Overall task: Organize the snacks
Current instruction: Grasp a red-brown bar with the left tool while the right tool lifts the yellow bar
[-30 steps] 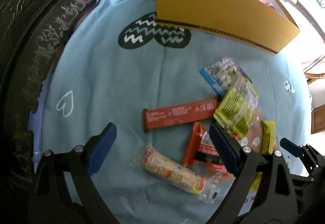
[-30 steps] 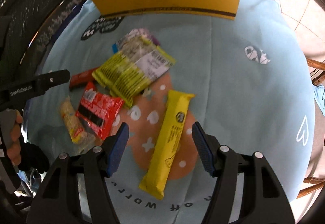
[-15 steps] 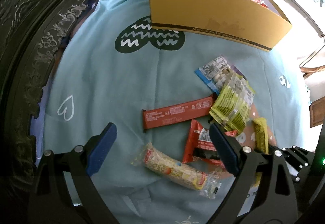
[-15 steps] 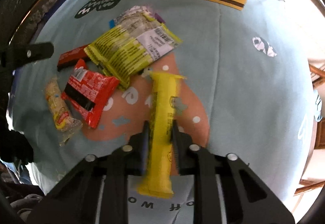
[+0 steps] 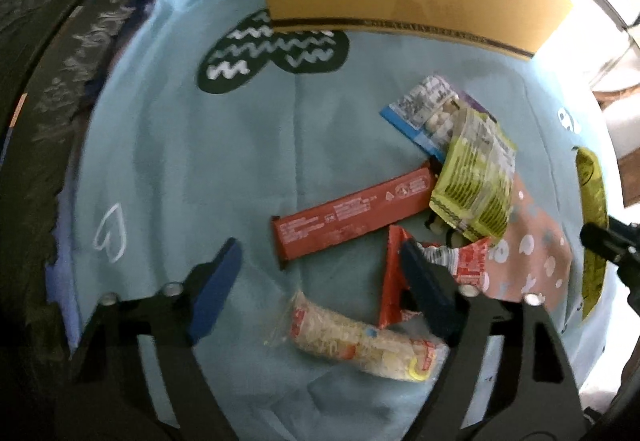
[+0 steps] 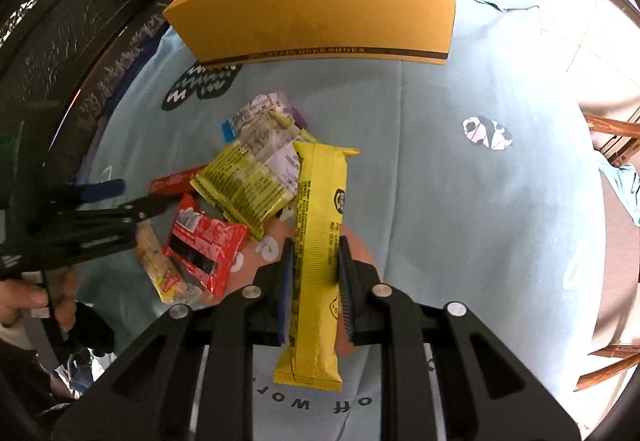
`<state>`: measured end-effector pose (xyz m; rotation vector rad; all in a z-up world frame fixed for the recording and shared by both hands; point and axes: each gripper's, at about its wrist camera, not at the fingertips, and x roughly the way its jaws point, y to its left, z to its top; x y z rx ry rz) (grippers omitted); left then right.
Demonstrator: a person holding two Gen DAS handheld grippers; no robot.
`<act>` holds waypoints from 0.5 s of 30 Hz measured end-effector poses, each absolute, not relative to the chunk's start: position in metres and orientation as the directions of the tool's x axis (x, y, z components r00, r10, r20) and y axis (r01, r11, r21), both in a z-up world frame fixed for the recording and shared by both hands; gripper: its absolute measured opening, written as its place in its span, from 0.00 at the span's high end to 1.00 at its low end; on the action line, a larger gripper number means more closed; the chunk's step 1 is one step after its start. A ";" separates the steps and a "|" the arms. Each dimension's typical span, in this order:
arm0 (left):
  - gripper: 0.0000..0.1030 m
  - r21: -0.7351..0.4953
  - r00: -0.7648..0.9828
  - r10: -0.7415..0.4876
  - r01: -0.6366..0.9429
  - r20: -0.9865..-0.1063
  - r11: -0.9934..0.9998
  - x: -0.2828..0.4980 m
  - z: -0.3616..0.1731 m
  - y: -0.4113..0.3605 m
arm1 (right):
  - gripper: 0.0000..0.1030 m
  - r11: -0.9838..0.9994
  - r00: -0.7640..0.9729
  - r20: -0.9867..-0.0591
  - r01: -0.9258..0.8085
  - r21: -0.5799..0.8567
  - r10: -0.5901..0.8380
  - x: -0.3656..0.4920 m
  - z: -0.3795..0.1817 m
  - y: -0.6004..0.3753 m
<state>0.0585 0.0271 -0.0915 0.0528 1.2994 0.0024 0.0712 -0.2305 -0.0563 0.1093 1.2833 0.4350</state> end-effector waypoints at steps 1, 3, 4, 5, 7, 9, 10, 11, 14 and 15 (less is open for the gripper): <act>0.29 0.041 0.256 0.029 0.040 -0.966 0.998 0.062 -0.096 0.026 | 0.80 0.913 0.213 -0.902 -0.250 0.322 0.376 0.071 -0.056 -0.233; 0.30 0.057 0.244 0.041 0.060 -0.969 0.997 0.069 -0.104 0.024 | 0.80 0.912 0.209 -0.900 -0.240 0.333 0.384 0.072 -0.058 -0.234; 0.30 0.064 0.240 0.044 0.073 -0.970 0.995 0.074 -0.108 0.023 | 0.80 0.912 0.208 -0.900 -0.237 0.334 0.383 0.072 -0.057 -0.233; 0.30 0.065 0.236 0.044 0.084 -0.971 0.994 0.076 -0.110 0.022 | 0.80 0.912 0.206 -0.900 -0.234 0.335 0.384 0.071 -0.057 -0.236; 0.30 0.063 0.231 0.035 0.114 -0.972 0.991 0.083 -0.114 0.017 | 0.80 0.912 0.201 -0.900 -0.223 0.343 0.387 0.072 -0.059 -0.239; 0.30 0.087 0.225 0.051 0.154 -0.973 0.984 0.090 -0.119 0.010 | 0.80 0.914 0.194 -0.901 -0.208 0.349 0.388 0.076 -0.062 -0.243; 0.30 0.100 0.222 0.060 0.173 -0.973 0.980 0.093 -0.122 0.006 | 0.80 0.915 0.194 -0.902 -0.204 0.348 0.387 0.076 -0.062 -0.244; 0.30 0.106 0.231 0.061 0.185 -0.971 0.977 0.095 -0.123 0.005 | 0.80 0.916 0.196 -0.902 -0.199 0.347 0.384 0.076 -0.063 -0.245; 0.53 0.050 0.222 -0.001 0.224 -0.975 0.973 0.101 -0.122 0.002 | 0.80 0.918 0.194 -0.903 -0.185 0.350 0.383 0.080 -0.063 -0.249; 0.61 0.024 0.217 -0.030 0.241 -0.976 0.970 0.102 -0.121 0.000 | 0.80 0.919 0.194 -0.903 -0.184 0.350 0.383 0.080 -0.063 -0.249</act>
